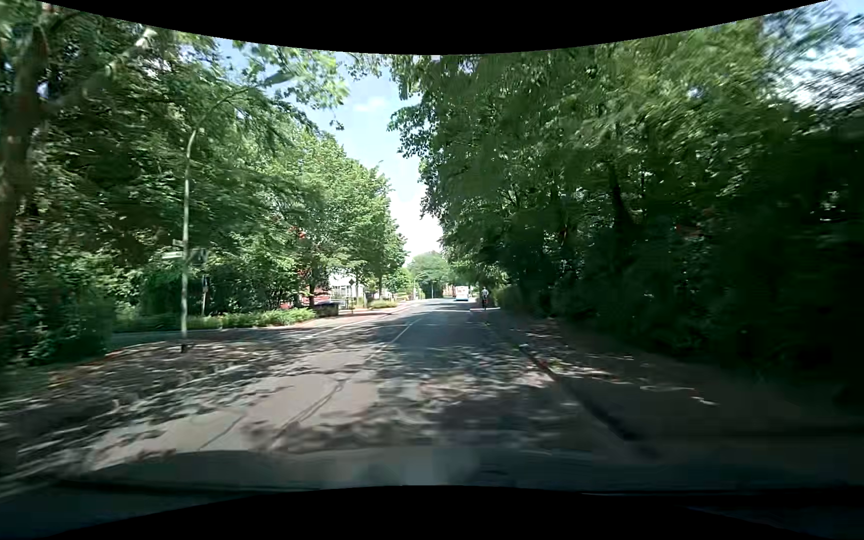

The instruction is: Follow the waypoints while adhering to traffic rules and regulations

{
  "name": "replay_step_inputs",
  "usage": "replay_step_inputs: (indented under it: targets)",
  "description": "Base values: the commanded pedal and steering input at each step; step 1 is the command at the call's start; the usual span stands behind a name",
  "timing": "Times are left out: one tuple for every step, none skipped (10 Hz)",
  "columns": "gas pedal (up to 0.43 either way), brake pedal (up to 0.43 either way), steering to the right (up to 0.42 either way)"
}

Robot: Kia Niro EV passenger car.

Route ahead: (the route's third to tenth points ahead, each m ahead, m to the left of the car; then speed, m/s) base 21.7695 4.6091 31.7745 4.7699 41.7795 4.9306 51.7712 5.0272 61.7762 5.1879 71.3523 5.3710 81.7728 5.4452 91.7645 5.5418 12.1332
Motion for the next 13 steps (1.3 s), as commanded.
replay_step_inputs:
  targets:
    - [0.0,0.152,-0.003]
    - [0.0,0.146,-0.003]
    - [0.0,0.14,-0.003]
    - [0.0,0.14,-0.003]
    - [0.0,0.14,-0.003]
    - [0.0,0.11,-0.003]
    - [0.0,0.061,-0.003]
    - [0.0,0.018,-0.004]
    - [0.0,0.018,-0.004]
    - [0.0,0.018,-0.004]
    - [0.0,0.018,-0.006]
    - [0.0,0.018,-0.007]
    - [0.0,0.018,-0.007]
